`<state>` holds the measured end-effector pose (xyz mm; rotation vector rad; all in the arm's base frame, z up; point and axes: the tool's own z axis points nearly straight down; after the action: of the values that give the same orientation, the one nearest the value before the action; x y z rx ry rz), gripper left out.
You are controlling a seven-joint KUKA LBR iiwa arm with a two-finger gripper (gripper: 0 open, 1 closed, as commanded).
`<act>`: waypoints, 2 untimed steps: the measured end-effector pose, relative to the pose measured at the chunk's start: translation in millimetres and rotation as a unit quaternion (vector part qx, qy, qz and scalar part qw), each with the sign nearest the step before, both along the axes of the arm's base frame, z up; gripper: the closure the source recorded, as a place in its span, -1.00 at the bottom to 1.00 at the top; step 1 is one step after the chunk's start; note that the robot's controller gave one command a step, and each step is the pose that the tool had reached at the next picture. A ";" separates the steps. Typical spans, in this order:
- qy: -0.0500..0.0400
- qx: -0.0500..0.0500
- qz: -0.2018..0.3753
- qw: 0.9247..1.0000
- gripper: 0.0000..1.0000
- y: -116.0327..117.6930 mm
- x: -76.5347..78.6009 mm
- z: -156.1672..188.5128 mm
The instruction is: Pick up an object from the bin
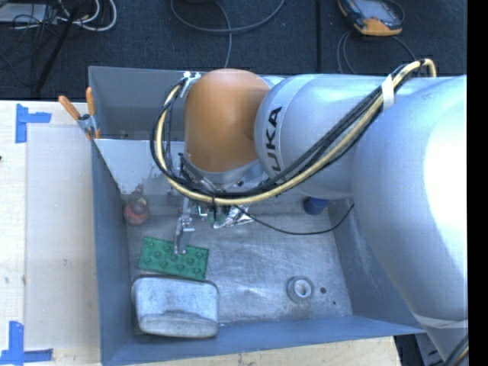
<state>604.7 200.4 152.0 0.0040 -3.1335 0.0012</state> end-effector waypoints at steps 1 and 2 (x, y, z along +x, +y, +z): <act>-0.006 0.002 0.179 0.984 -1.00 -99.2 -62.6 -79.2; -0.005 0.001 0.213 0.977 -1.00 -27.1 -38.0 -79.6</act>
Offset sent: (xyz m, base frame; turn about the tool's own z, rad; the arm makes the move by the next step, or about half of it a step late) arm -0.0646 -0.1003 -0.0815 -0.3630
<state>566.7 173.3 72.4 0.6720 -3.0713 0.0010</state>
